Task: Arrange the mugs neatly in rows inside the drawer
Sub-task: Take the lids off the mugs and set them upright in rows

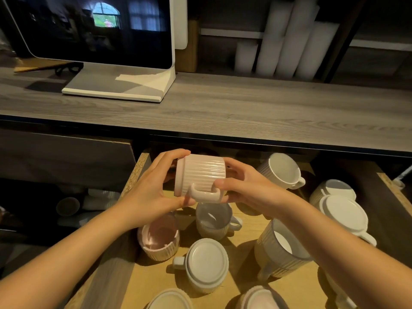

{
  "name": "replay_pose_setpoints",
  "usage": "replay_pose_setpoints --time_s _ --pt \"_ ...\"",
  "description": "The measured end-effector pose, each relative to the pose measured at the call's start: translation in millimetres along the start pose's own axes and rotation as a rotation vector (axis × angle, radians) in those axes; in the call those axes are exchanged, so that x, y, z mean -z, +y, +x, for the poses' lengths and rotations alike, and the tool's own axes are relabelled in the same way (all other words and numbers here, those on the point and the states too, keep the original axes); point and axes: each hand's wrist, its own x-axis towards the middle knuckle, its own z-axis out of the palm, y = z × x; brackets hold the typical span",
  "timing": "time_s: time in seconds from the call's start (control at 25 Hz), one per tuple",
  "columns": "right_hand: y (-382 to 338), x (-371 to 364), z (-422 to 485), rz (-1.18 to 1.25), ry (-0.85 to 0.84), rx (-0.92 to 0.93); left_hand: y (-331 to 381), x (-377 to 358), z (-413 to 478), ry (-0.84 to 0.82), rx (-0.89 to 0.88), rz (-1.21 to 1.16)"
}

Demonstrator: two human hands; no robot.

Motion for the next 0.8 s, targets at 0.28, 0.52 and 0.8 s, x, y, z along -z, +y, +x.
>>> replay_pose_setpoints --time_s 0.28,0.52,0.8 --pt "-7 -11 20 -0.475 0.214 0.053 -19 18 8 -0.195 0.005 0.294" --pt "2 -41 63 -1.012 0.238 0.145 -38 30 10 -0.312 0.143 0.797" --pt "11 -60 115 -1.255 0.171 0.08 -49 27 16 -0.364 0.238 0.992"
